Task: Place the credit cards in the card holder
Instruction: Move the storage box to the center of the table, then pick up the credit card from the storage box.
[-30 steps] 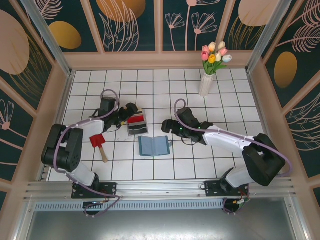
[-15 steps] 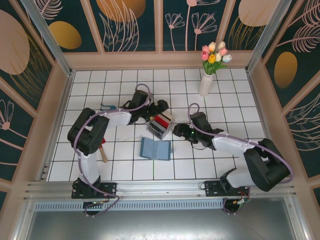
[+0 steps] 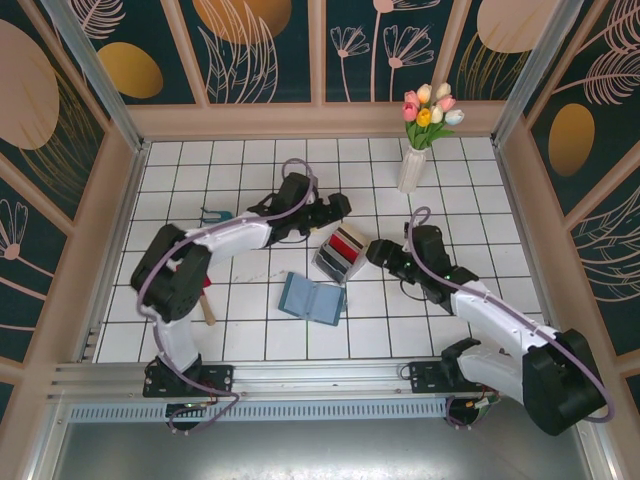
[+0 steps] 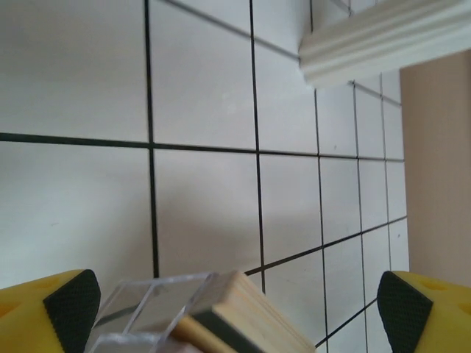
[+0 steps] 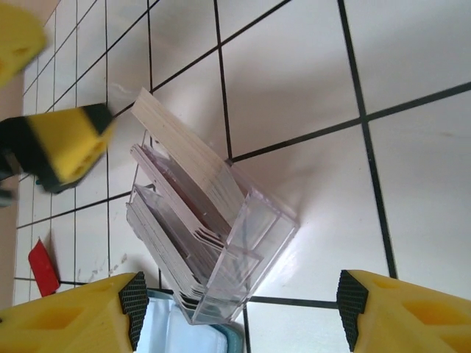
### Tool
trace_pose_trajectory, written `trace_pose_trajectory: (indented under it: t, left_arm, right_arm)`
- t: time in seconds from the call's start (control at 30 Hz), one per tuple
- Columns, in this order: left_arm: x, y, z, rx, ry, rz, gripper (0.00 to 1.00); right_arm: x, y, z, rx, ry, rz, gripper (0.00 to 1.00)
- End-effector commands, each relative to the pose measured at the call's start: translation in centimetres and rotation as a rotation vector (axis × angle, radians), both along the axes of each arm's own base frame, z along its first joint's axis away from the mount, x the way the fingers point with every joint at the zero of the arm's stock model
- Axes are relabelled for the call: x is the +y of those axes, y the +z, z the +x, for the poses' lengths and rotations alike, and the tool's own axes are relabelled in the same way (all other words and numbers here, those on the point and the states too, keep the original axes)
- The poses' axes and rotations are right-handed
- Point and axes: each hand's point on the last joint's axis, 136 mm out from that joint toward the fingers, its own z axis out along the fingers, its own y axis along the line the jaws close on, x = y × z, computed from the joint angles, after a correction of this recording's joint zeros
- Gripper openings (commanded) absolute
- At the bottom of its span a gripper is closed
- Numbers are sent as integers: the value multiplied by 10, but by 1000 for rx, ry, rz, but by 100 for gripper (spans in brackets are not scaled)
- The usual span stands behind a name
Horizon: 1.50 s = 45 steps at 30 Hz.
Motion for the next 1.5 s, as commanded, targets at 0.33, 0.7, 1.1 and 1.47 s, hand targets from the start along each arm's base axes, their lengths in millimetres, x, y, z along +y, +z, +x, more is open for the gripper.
trace_pose_trajectory:
  t: [0.33, 0.7, 1.1, 1.47]
  left_arm:
    - [22, -11, -80, 109, -37, -231, 93]
    - [-19, -27, -60, 150, -105, -307, 91]
    - [-31, -38, -46, 163, -116, -274, 90]
    - [-7, -57, -47, 158, -46, -124, 70]
  right_arm:
    - [20, 15, 50, -46, 180, -172, 78]
    - [16, -2, 73, 18, 187, -198, 75]
    - [-19, -5, 80, 31, 181, -431, 67]
    - [-12, -1, 83, 26, 257, -560, 67]
